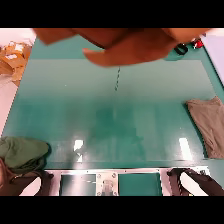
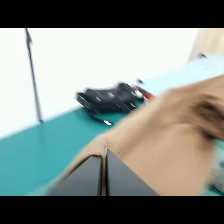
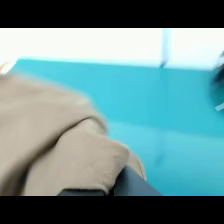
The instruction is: Fold the shirts.
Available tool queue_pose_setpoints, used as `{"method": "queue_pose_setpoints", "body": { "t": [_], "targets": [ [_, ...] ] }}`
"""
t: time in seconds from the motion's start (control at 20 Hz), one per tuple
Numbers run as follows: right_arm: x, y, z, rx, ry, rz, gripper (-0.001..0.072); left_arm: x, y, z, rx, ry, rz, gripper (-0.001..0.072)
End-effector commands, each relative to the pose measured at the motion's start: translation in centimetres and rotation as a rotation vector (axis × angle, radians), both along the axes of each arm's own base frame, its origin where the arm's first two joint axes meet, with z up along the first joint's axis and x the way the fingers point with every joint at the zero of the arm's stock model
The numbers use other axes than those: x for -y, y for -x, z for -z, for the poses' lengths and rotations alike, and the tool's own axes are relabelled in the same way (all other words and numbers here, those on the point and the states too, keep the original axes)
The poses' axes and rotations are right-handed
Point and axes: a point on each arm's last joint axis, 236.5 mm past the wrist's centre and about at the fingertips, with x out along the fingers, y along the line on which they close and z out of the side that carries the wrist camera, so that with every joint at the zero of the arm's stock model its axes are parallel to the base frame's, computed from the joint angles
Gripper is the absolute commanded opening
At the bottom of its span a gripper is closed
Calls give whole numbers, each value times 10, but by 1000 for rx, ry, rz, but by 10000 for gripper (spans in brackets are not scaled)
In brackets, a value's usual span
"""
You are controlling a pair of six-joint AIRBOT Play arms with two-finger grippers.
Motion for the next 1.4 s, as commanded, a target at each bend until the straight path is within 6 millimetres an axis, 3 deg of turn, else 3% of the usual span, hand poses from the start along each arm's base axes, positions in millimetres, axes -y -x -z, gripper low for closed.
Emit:
{"method": "queue_pose_setpoints", "body": {
  "t": [0.0,0.1,0.2,0.35,0.5,0.6,0.75,0.85,0.9,0.95,1.0,1.15,1.25,1.35],
  "targets": [
    [21,33,-18,41,83,95,24,-16,23,14,-81,-47,-84,21],
    [12,24,9,-37,43,49,23,-9,13,67,-271,-59,-37,21],
    [2,8,62,-165,-9,-15,23,-5,-2,131,-463,-58,-3,21],
    [-8,-13,175,-397,-105,-62,24,-7,-20,254,-756,-47,7,21],
    [-14,-42,298,-538,-187,-7,24,-22,-45,372,-862,6,-99,21],
    [-20,-57,369,-624,-204,33,24,-30,-55,438,-923,43,-165,21],
    [-37,-74,445,-754,-195,36,24,-28,-60,509,-1048,38,-152,21],
    [-43,-75,477,-832,-190,31,24,-30,-64,540,-1123,28,-155,23],
    [-43,-73,487,-862,-189,31,24,-29,-66,548,-1150,9,-141,56],
    [-40,-72,492,-874,-187,36,24,-30,-66,548,-1173,-2,-120,365],
    [-35,-72,493,-873,-178,42,24,-33,-65,541,-1203,11,-110,612],
    [-21,-69,494,-886,-176,50,24,-49,-44,521,-1332,39,-52,607],
    [-13,-66,495,-902,-186,62,24,-61,-22,525,-1420,38,-40,607],
    [-10,-67,495,-902,-189,69,24,-66,-16,543,-1433,34,-74,607]
  ]
}}
